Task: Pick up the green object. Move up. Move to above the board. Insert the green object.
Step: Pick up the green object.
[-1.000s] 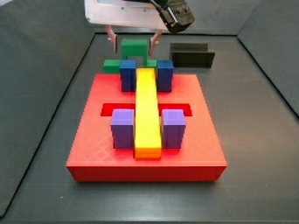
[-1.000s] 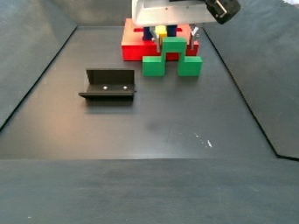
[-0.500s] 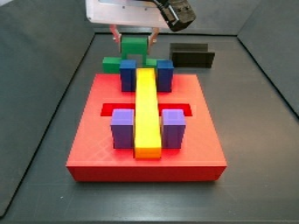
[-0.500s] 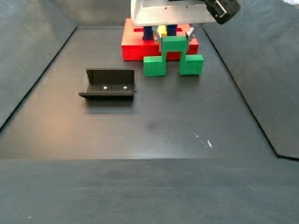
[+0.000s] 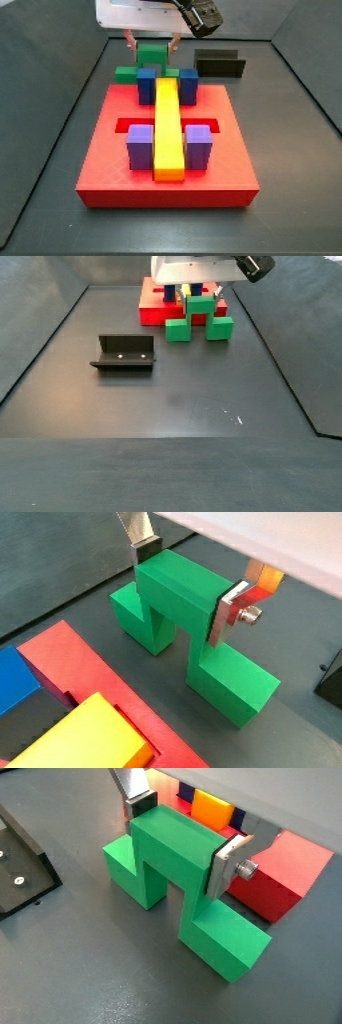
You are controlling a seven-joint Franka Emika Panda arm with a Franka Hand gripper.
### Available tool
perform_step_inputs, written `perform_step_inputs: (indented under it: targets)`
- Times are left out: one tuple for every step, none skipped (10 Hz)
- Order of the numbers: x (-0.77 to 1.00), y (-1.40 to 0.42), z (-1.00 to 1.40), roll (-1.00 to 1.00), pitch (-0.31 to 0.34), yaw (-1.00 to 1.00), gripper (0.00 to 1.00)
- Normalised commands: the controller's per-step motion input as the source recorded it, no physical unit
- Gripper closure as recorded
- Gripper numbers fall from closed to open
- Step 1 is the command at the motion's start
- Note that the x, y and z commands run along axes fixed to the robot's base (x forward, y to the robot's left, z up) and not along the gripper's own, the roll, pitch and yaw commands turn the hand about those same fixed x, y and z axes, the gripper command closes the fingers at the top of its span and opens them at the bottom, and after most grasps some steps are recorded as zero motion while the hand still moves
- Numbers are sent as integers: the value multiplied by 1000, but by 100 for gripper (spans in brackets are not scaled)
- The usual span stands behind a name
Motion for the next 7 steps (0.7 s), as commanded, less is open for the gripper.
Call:
perform_step_inputs:
  targets:
    - [0, 0, 0, 0, 0, 0, 100]
    - [0, 0, 0, 0, 0, 0, 100]
    - [0, 0, 0, 0, 0, 0, 100]
    - [0, 0, 0, 0, 0, 0, 100]
    - [0, 0, 0, 0, 0, 0, 100]
    - [0, 0, 0, 0, 0, 0, 100]
    - [0, 0, 0, 0, 0, 0, 100]
